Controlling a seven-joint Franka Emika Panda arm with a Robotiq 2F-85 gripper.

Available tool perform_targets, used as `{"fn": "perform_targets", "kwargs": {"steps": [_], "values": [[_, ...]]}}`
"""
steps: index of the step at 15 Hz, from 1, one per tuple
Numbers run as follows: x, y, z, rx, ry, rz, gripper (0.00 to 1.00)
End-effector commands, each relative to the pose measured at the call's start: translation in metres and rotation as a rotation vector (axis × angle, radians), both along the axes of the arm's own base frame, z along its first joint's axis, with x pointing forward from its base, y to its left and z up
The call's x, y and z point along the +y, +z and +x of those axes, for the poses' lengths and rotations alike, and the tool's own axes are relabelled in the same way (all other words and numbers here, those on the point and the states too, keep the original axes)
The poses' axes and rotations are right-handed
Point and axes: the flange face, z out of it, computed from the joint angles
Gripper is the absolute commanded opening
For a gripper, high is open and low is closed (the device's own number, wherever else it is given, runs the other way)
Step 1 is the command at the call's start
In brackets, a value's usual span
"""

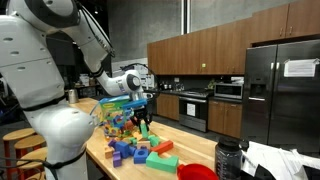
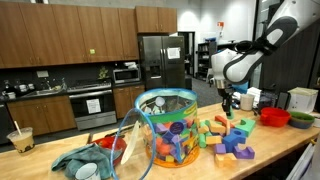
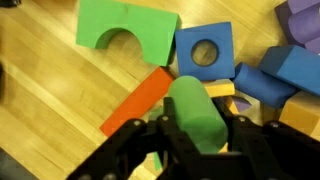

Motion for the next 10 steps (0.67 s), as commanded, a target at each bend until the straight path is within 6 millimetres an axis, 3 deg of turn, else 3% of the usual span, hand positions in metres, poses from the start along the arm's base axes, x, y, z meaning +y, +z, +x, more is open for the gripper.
{"fn": "perform_targets", "kwargs": {"steps": [1,4,5,10], "values": [[-0.002,0.006,-0.027,-0.072,-0.077,-0.067,0.16],[-0.005,0.002,-0.047,-0.107,-0.158,-0.093,0.16],[-0.005,0.008,-0.029,-0.115,-0.187,-0.101,0.16],[-0.01,0.009,-0.024,-0.21,-0.34,-0.103,0.16]]}}
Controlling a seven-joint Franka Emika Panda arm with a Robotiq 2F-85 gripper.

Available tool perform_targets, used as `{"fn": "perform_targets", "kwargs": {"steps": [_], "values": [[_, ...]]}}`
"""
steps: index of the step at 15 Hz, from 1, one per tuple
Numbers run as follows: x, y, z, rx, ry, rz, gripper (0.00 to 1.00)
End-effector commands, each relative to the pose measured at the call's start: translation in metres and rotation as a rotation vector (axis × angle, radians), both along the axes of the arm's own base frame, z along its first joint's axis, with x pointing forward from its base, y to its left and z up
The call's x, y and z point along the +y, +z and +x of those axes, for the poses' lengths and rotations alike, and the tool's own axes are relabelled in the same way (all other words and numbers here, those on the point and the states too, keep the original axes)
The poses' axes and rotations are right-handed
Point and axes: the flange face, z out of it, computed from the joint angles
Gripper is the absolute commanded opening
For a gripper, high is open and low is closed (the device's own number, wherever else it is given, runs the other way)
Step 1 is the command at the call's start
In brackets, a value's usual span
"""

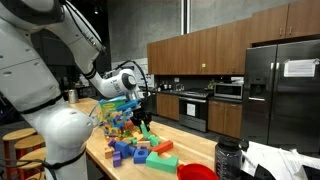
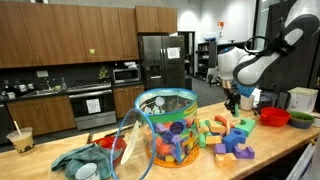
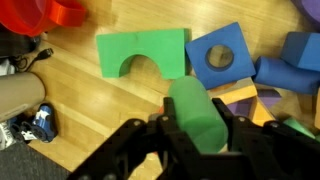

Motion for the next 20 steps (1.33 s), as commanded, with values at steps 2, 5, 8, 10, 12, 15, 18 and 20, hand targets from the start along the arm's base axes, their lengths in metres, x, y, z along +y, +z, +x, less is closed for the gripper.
{"fn": "perform_targets", "kwargs": {"steps": [2,5,8,10,12,15,18,20], "values": [[-0.004,-0.001,0.005,-0.088,-0.126,-0.019,0.16],[-0.005,-0.004,0.005,-0.095,-0.176,-0.009,0.16],[-0.008,-0.011,0.003,-0.064,-0.197,0.006,0.16],[-0.009,-0.015,0.003,-0.055,-0.218,0.012,0.16],[-0.01,-0.024,0.002,-0.027,-0.244,0.041,0.16],[-0.006,-0.035,0.002,0.001,-0.29,0.106,0.16],[-0.002,-0.045,0.001,0.033,-0.321,0.156,0.16],[-0.001,-0.049,0.0,0.049,-0.331,0.168,0.16]]}}
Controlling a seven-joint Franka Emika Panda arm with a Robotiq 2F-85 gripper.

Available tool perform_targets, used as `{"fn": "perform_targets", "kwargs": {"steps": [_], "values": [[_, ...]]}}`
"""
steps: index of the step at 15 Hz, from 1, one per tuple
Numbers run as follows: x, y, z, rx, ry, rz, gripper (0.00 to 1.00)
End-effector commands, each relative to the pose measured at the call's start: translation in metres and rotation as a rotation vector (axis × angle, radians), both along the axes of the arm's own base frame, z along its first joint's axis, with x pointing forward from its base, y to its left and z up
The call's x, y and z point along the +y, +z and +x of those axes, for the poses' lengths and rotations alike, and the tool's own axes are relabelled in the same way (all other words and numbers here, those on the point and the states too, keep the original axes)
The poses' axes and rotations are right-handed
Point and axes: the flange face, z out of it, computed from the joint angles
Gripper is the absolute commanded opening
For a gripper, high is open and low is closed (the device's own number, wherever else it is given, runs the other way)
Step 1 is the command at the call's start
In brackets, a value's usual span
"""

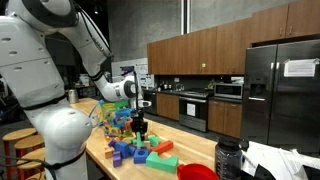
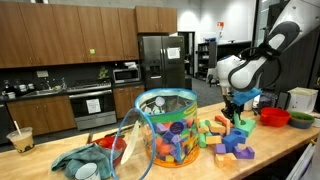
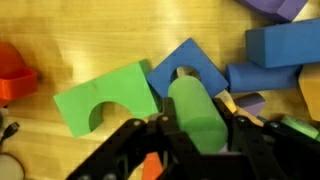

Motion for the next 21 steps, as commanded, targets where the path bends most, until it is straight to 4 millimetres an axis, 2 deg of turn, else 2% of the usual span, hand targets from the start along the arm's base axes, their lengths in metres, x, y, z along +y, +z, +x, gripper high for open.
{"fn": "perform_targets", "kwargs": {"steps": [1,8,14,21], "values": [[0.0,-0.008,0.0,0.021,-0.013,0.04,0.16],[-0.005,-0.012,-0.007,0.079,-0.004,0.002,0.16],[-0.004,-0.019,-0.005,0.065,0.008,-0.044,0.16],[0.0,-0.037,-0.001,0.046,0.045,-0.081,0.16]]}}
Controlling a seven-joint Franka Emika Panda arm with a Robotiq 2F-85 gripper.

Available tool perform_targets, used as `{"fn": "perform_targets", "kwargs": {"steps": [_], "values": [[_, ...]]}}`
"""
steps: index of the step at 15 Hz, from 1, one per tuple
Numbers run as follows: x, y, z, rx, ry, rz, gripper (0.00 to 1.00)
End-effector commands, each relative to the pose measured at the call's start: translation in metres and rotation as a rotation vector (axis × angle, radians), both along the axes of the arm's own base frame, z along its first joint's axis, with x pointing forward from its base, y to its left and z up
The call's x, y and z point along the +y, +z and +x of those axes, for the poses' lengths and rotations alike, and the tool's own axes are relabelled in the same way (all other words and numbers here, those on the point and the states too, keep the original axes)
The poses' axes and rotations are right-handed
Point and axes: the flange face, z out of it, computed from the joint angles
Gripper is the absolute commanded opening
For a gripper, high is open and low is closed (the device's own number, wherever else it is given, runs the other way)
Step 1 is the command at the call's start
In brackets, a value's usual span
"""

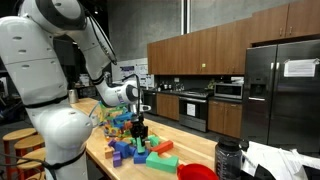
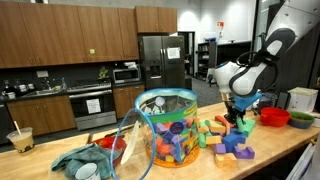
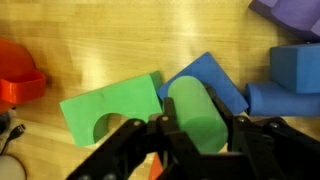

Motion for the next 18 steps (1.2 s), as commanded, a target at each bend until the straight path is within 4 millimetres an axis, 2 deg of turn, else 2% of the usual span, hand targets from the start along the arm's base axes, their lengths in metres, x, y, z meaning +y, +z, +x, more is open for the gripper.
{"fn": "perform_targets", "kwargs": {"steps": [1,6,9,18], "values": [[0.002,-0.013,0.004,-0.027,0.006,-0.011,0.16],[0.005,-0.03,0.007,-0.056,0.017,-0.004,0.16],[0.004,-0.026,0.01,-0.093,-0.006,-0.014,0.16],[0.004,-0.019,0.021,-0.354,-0.188,-0.053,0.16]]}}
